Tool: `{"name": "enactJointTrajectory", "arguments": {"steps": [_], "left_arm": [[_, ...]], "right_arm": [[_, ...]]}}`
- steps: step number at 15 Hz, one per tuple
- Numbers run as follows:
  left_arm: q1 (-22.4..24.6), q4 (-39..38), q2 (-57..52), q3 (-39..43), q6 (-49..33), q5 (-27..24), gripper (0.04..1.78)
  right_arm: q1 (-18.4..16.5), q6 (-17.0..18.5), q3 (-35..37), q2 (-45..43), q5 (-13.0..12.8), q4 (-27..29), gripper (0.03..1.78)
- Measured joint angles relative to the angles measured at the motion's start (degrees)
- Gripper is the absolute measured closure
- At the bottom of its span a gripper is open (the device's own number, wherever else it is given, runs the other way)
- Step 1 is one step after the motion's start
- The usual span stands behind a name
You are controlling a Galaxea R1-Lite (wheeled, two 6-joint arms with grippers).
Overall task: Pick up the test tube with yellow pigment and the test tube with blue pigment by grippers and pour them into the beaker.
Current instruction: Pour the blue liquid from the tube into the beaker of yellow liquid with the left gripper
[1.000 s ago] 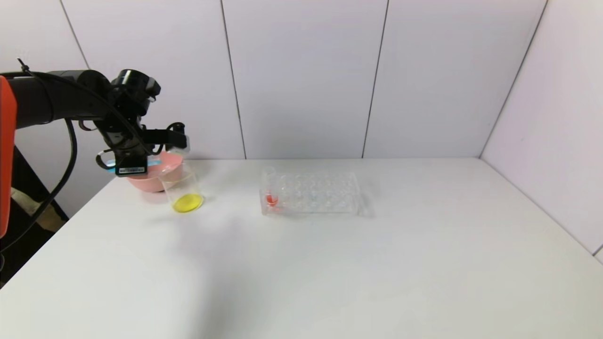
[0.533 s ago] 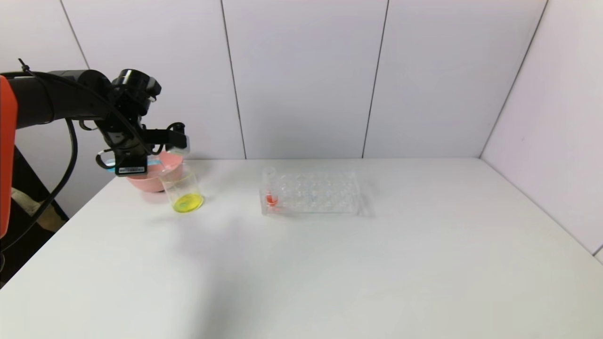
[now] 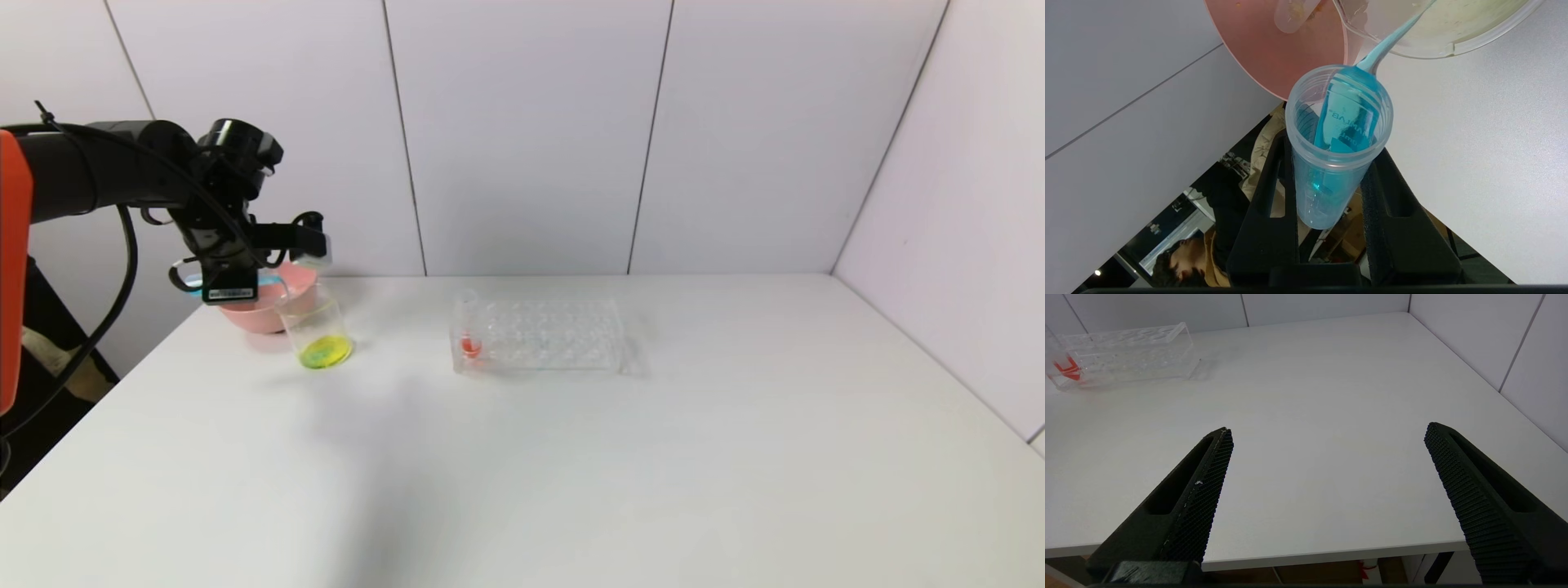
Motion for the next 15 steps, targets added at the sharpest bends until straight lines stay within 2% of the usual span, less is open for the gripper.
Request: {"name": "enactJointTrajectory", "arguments": {"steps": [4,15], "left_arm": [[-1.0,-0.2,0.0,0.0,0.0,3.0,1.36],[-1.4,-0.1,0.0,0.0,0.0,4.4,1.36]], "right_arm": [[0.0,0.0,0.0,0.0,0.0,0.0,0.1],[0.0,0.0,0.0,0.0,0.0,0.0,0.1]]}}
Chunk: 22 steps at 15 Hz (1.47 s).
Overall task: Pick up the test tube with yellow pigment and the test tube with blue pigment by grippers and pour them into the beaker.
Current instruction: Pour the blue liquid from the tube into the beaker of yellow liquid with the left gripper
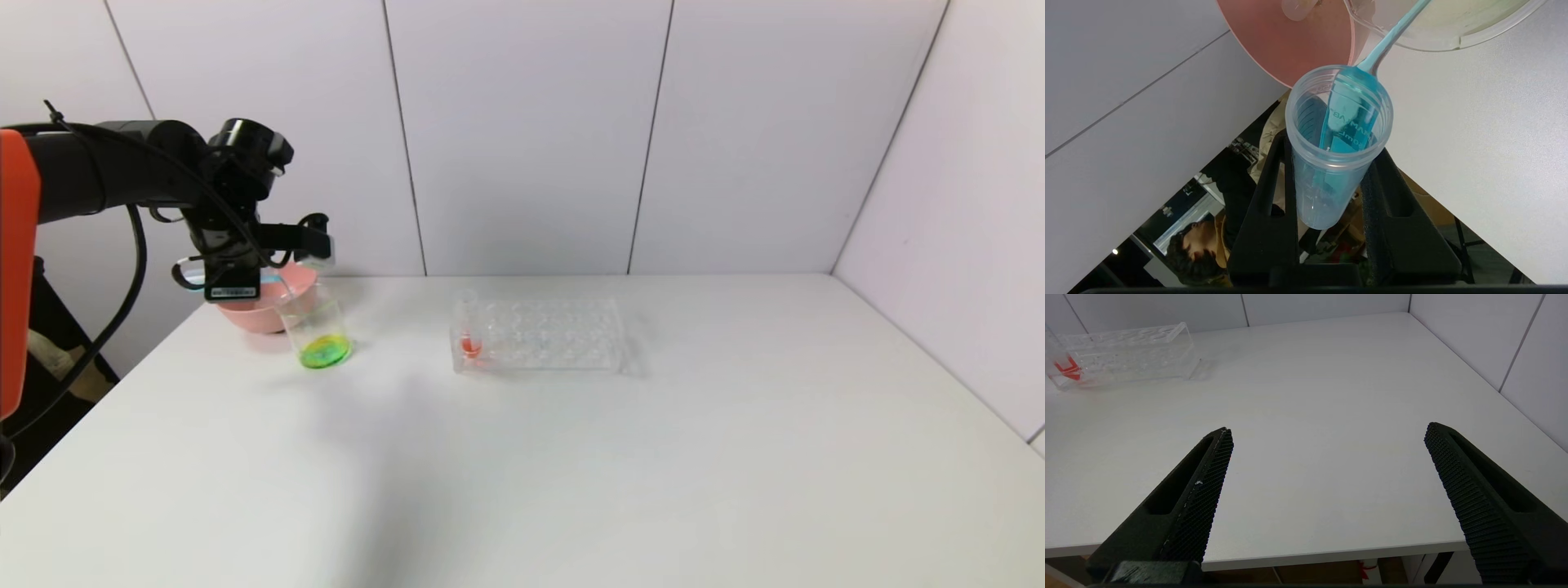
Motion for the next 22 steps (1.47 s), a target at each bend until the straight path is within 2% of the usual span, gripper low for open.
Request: {"name": "enactJointTrajectory", "arguments": {"steps": [11,22], "left_arm": [[-0.3,0.1,0.0,0.0,0.0,0.9,1.36],[-1.0,0.1,-0.1,0.0,0.1,4.1,1.36]], "right_arm": [[0.0,0.0,0.0,0.0,0.0,0.0,0.1],[0.0,0.0,0.0,0.0,0.0,0.0,0.1]]}}
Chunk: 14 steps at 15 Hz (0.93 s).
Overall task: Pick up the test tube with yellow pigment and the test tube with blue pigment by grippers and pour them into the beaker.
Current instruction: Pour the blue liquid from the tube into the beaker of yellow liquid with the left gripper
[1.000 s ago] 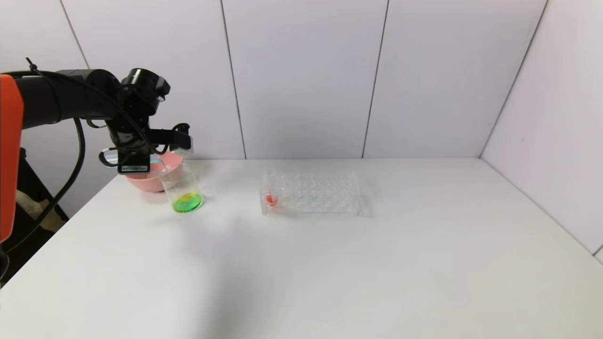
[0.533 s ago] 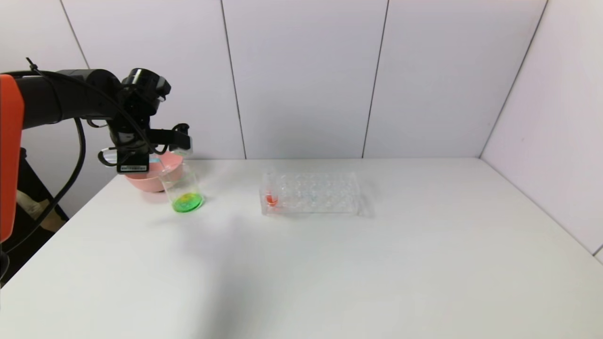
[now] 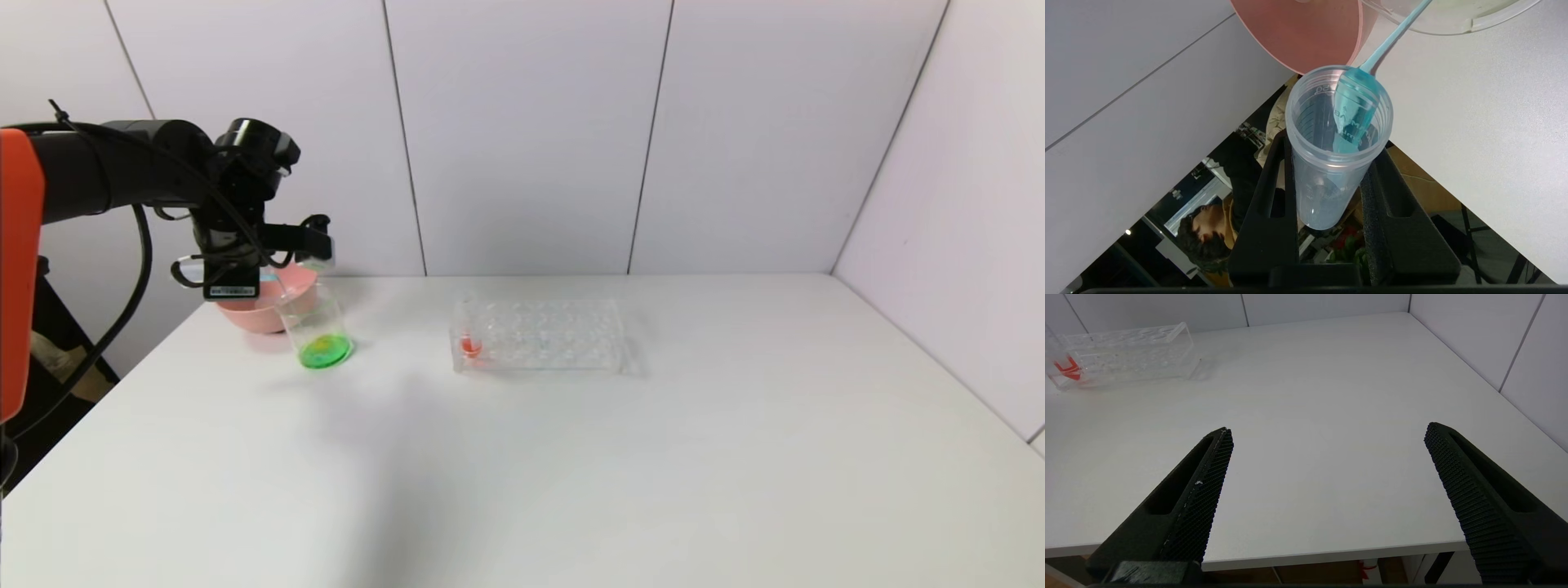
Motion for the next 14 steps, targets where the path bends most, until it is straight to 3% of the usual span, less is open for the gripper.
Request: {"name": "enactJointTrajectory", "arguments": {"steps": [14], "left_arm": [[-0.4,0.2,0.0,0.0,0.2,2.3,1.36]], "right_arm": [[0.0,0.0,0.0,0.0,0.0,0.0,0.1]]}}
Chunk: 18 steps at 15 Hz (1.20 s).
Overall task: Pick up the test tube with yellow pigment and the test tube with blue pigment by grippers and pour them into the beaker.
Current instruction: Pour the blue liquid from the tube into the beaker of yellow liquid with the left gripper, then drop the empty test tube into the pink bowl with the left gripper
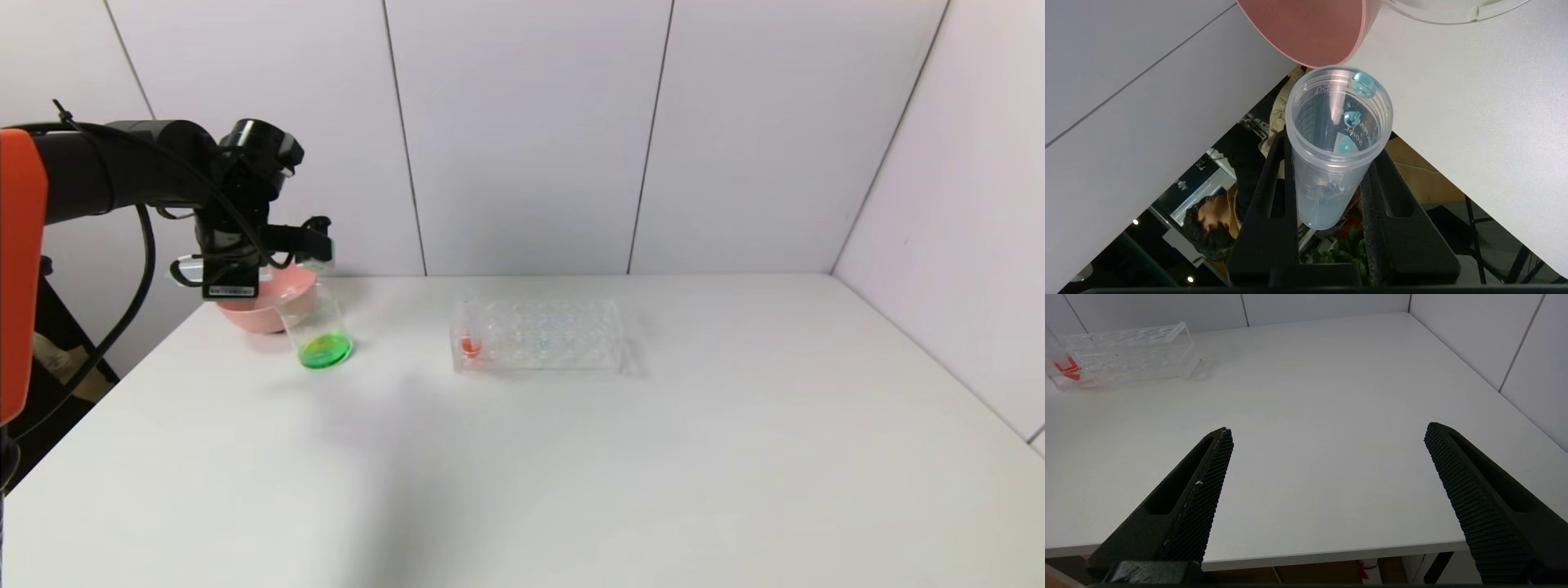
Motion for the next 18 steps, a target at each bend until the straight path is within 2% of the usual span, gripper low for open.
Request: {"name": "enactJointTrajectory", "arguments": {"steps": [4,6,8,11,13,15,18], "left_arm": [[-0.1,0.1,0.0,0.0,-0.3,0.0,1.36],[0.0,-0.4,-0.2,0.1,-2.4,-3.9,1.36],[0.3,-0.5,-0.7,0.2,-9.3,-12.0,1.36],[2.0,-0.5,-2.0,0.8,-22.4,-28.1,1.36],[4.7,-1.1,-3.1,1.2,-31.2,-39.3,1.36],[8.2,-3.9,-4.3,1.7,-36.2,-48.3,1.36],[12.1,-10.6,-5.4,2.1,-41.6,-53.7,1.36]], "right_arm": [[0.0,0.0,0.0,0.0,0.0,0.0,0.1],[0.0,0.0,0.0,0.0,0.0,0.0,0.1],[0.0,0.0,0.0,0.0,0.0,0.0,0.1],[0.0,0.0,0.0,0.0,0.0,0.0,0.1],[0.0,0.0,0.0,0.0,0.0,0.0,0.1],[0.0,0.0,0.0,0.0,0.0,0.0,0.1],[0.0,0.0,0.0,0.0,0.0,0.0,0.1]]}}
